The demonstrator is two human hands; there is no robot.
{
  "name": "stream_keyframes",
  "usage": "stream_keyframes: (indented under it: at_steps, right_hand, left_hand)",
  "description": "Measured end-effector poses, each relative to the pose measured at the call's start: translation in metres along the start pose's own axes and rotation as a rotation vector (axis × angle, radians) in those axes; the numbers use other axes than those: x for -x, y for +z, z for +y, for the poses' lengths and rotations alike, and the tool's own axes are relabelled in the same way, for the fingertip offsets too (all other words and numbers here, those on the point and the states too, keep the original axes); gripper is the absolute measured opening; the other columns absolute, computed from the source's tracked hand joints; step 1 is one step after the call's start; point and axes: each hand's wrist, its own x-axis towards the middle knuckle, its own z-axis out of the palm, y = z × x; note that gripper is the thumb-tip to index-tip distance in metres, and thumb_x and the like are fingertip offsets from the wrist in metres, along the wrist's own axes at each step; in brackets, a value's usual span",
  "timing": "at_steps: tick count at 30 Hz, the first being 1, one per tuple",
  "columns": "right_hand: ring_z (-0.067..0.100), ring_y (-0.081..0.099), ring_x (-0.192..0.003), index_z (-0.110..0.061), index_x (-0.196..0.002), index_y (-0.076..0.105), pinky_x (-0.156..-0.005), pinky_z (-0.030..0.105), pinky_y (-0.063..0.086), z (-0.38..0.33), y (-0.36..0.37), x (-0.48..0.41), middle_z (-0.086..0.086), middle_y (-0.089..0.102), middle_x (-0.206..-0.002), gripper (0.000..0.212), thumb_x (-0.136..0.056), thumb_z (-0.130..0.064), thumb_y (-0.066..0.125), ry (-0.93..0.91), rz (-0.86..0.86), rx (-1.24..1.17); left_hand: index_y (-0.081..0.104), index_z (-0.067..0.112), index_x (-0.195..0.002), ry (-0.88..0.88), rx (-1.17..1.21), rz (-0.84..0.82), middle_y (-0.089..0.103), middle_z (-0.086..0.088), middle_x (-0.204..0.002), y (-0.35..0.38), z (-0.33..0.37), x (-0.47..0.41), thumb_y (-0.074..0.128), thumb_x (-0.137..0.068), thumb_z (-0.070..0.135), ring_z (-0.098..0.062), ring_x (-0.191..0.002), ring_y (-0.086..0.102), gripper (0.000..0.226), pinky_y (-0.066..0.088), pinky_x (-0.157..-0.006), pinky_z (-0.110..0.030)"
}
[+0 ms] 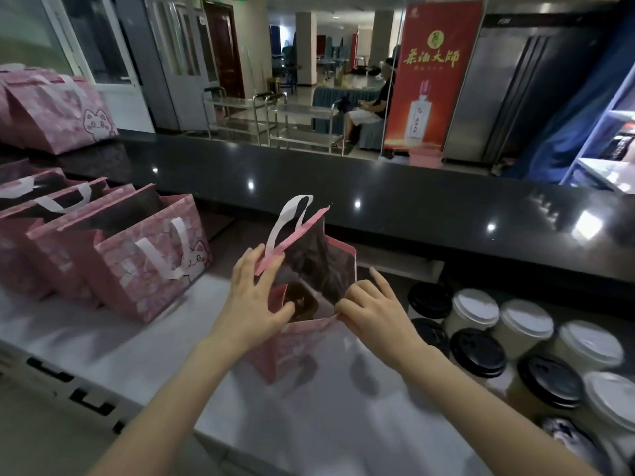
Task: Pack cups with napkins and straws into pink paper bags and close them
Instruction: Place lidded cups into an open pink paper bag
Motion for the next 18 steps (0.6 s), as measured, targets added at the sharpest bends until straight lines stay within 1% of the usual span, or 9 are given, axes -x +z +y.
stream_keyframes:
  at_steps: [2, 4, 6, 7, 9, 11, 13, 16, 18]
  right_hand:
    - [0.02, 0.062, -0.091, -0.021, -0.085, 0.068, -0.111, 0.047, 0.034, 0.0, -0.006, 0.013, -0.003, 0.062, -0.085, 0.008, -0.081, -0.024, 0.073, 0.003, 0.047, -0.022]
    - [0.02, 0.063, -0.093, -0.02, -0.091, 0.07, -0.109, 0.045, 0.037, -0.001, -0.012, 0.023, -0.002, 0.064, -0.089, 0.012, -0.08, -0.022, 0.074, 0.023, 0.084, -0.08]
    - [0.019, 0.062, -0.104, -0.018, -0.107, 0.069, -0.108, 0.044, 0.038, 0.002, -0.016, 0.031, 0.0, 0.066, -0.105, 0.03, -0.078, -0.021, 0.076, 0.072, 0.086, -0.155]
    - [0.019, 0.06, -0.111, -0.017, -0.116, 0.066, -0.109, 0.044, 0.037, 0.007, -0.018, 0.036, 0.001, 0.064, -0.115, 0.039, -0.079, -0.023, 0.075, 0.107, 0.071, -0.192]
    - [0.019, 0.053, -0.122, -0.017, -0.13, 0.057, -0.112, 0.043, 0.033, 0.02, -0.021, 0.047, 0.001, 0.056, -0.131, 0.047, -0.086, -0.03, 0.068, 0.19, 0.018, -0.241]
    - [0.021, 0.048, -0.126, -0.017, -0.134, 0.053, -0.112, 0.039, 0.031, 0.038, -0.02, 0.058, 0.002, 0.05, -0.137, 0.05, -0.089, -0.036, 0.063, 0.28, -0.067, -0.218]
    - [0.025, 0.042, -0.131, -0.018, -0.136, 0.05, -0.112, 0.038, 0.029, 0.054, -0.013, 0.066, 0.005, 0.045, -0.142, 0.054, -0.089, -0.041, 0.061, 0.353, -0.211, -0.141]
    - [0.022, 0.026, -0.141, -0.026, -0.146, 0.034, -0.116, 0.039, 0.022, 0.07, 0.002, 0.076, 0.003, 0.029, -0.153, 0.069, -0.087, -0.056, 0.054, 0.383, -0.491, -0.002]
    - [0.022, 0.018, -0.144, -0.033, -0.149, 0.022, -0.116, 0.043, 0.019, 0.075, 0.01, 0.08, 0.001, 0.021, -0.156, 0.078, -0.084, -0.062, 0.054, 0.414, -0.617, 0.009]
  left_hand:
    - [0.018, 0.034, -0.152, -0.022, -0.018, -0.031, -0.002, 0.013, -0.154, 0.0, 0.007, 0.001, 0.064, -0.08, 0.047, -0.014, -0.145, -0.009, 0.086, 0.01, -0.117, -0.04]
    - [0.015, 0.035, -0.152, -0.032, -0.006, -0.066, 0.002, 0.013, -0.153, -0.002, 0.011, 0.002, 0.066, -0.078, 0.044, -0.013, -0.143, -0.005, 0.09, 0.012, -0.117, -0.041]
    - [0.016, 0.033, -0.152, 0.0, 0.016, -0.078, 0.009, 0.011, -0.151, -0.003, 0.014, 0.002, 0.07, -0.075, 0.035, -0.013, -0.139, 0.002, 0.095, 0.014, -0.115, -0.035]
    - [0.016, 0.03, -0.153, 0.025, 0.021, -0.073, 0.013, 0.01, -0.149, -0.004, 0.015, 0.002, 0.071, -0.074, 0.03, -0.014, -0.137, 0.006, 0.096, 0.014, -0.114, -0.033]
    - [0.016, 0.025, -0.154, 0.059, 0.028, -0.053, 0.018, 0.008, -0.146, -0.004, 0.016, 0.0, 0.071, -0.073, 0.022, -0.018, -0.135, 0.013, 0.098, 0.018, -0.114, -0.033]
    - [0.014, 0.021, -0.154, 0.068, 0.032, -0.036, 0.02, 0.004, -0.146, -0.005, 0.015, -0.002, 0.072, -0.072, 0.018, -0.021, -0.133, 0.017, 0.1, 0.019, -0.113, -0.033]
    - [0.011, 0.019, -0.155, 0.064, 0.036, -0.03, 0.018, 0.004, -0.146, -0.006, 0.011, -0.003, 0.073, -0.073, 0.017, -0.021, -0.133, 0.018, 0.103, 0.019, -0.112, -0.03]
    - [0.005, 0.022, -0.155, 0.075, 0.04, -0.012, 0.013, 0.009, -0.147, -0.006, 0.006, -0.005, 0.075, -0.073, 0.017, -0.018, -0.135, 0.014, 0.108, 0.019, -0.111, -0.029]
    - [0.003, 0.024, -0.154, 0.093, 0.014, 0.016, 0.011, 0.009, -0.148, -0.008, 0.002, -0.007, 0.077, -0.073, 0.018, -0.017, -0.137, 0.012, 0.11, 0.02, -0.111, -0.031]
